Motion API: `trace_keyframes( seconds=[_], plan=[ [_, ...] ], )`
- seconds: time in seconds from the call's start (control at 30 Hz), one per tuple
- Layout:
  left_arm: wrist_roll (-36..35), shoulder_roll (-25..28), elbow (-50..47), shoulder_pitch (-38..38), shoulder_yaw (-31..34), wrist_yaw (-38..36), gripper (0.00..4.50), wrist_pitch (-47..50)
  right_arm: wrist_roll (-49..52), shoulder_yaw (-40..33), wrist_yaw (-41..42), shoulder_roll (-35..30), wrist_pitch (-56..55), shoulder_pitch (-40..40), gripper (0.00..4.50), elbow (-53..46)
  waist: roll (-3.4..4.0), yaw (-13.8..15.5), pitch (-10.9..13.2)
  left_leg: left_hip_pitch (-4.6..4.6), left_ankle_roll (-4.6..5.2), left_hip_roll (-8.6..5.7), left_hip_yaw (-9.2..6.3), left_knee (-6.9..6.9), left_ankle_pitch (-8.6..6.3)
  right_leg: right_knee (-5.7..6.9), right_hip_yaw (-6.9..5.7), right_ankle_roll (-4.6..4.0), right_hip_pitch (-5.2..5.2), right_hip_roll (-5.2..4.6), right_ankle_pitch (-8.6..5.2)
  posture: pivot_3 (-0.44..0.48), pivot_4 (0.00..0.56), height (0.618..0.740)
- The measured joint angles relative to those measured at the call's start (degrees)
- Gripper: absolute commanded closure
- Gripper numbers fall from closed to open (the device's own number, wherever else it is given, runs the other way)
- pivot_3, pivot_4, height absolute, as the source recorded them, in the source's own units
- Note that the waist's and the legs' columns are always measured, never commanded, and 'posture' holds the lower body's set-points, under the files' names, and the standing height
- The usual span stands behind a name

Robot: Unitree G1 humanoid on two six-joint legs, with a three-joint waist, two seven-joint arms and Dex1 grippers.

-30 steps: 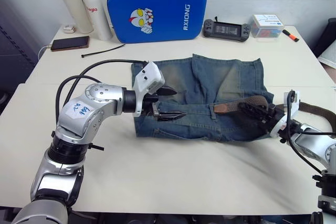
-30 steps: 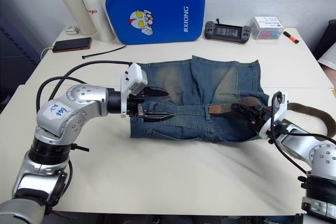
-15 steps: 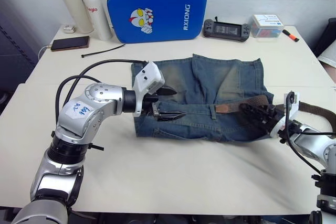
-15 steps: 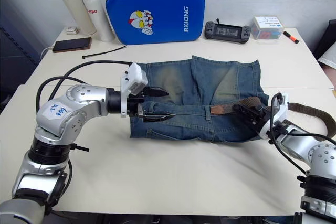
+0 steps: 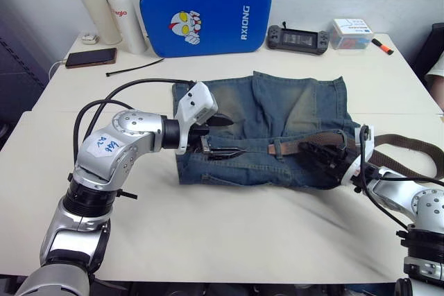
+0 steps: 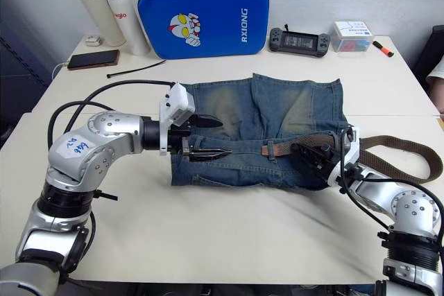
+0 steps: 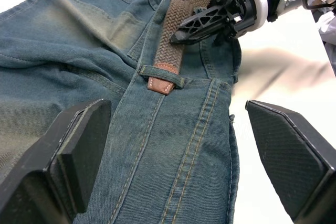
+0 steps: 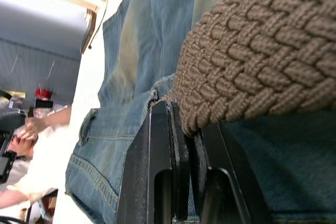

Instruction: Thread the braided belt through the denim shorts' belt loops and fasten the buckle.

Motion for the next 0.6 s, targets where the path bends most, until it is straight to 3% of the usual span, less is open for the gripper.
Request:
trace_keyframes(
  seconds=[0.1,0.5,0.6],
  plan=[
    [0.03,0.01,0.0,0.03,0.0,0.01,0.0,0.0,-0.01,0.18,-0.23,0.13,0.27,-0.11,4.47,0.0,0.0,0.0,0.0,0.0,0.0,0.0,0.0,0.0,0.0,0.0,-0.01,0.0,0.0,0.0,0.0,0.0,0.15,0.677],
    [0.48,0.02,-0.03,0.08,-0.35,0.09,0.0,-0.04,0.16,6.19,-7.21,13.34,-1.24,-3.4,4.47,-4.61,0.01,-1.0,0.0,0.01,-0.03,0.04,-0.02,-0.06,0.0,0.12,0.01,0.0,-0.06,0.03,0.0,0.0,0.15,0.677],
    [0.89,-0.07,-0.03,0.08,-0.48,0.14,0.0,-0.12,1.45,7.0,-10.95,17.14,-2.57,-1.9,3.41,-7.24,0.01,-1.44,0.0,0.01,-0.03,0.04,-0.02,-0.09,0.0,0.22,0.01,0.0,-0.1,0.04,0.0,0.0,0.15,0.677]
  ],
)
